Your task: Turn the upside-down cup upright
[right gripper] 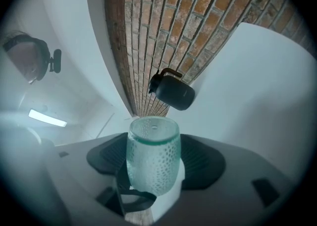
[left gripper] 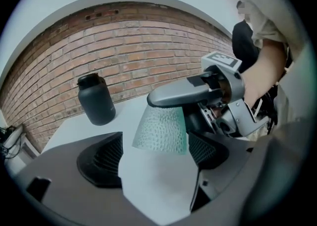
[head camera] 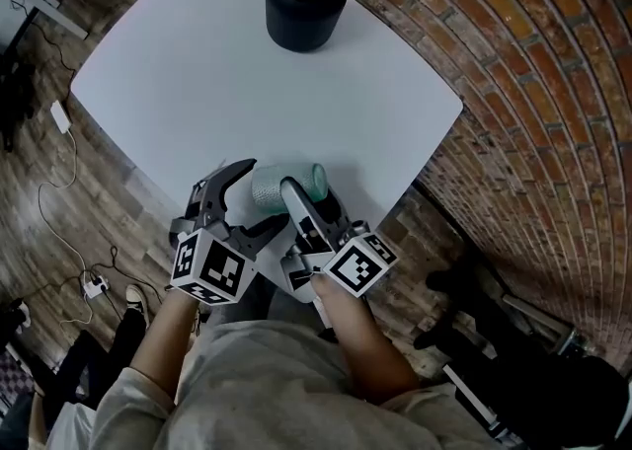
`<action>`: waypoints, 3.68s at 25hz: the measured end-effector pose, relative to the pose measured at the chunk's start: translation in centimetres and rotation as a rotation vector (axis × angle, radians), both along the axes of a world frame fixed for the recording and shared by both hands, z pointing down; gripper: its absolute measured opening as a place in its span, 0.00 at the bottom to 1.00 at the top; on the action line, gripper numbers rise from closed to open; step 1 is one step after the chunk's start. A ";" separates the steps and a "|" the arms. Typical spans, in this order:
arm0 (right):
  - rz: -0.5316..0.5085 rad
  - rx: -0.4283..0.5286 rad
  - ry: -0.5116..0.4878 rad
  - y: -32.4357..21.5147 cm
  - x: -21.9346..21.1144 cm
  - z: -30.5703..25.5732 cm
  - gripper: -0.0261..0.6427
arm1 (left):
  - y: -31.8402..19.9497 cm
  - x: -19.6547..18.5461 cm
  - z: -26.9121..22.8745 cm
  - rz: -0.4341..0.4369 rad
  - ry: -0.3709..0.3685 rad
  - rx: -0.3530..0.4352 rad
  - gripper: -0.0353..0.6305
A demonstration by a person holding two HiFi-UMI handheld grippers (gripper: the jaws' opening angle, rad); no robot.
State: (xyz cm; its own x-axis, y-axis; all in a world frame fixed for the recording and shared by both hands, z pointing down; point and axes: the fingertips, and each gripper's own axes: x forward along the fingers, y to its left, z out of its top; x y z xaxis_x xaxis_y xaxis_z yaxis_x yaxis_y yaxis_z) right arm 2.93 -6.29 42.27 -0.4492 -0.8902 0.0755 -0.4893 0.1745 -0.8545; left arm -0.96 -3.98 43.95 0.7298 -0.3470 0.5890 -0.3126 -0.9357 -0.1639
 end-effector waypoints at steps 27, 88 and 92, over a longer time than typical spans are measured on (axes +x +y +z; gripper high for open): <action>-0.041 -0.021 -0.044 0.7 -0.9 0.5 0.53 | 0.6 0.8 1.9 0.095 -0.059 -0.002 0.65; -0.311 0.151 0.989 4.2 -2.6 -4.2 0.05 | 1.4 -2.0 2.0 0.104 -0.195 -0.032 0.63; -0.313 0.125 1.018 4.2 -2.3 -3.3 0.05 | 1.4 -1.9 1.7 0.109 -0.197 -0.031 0.64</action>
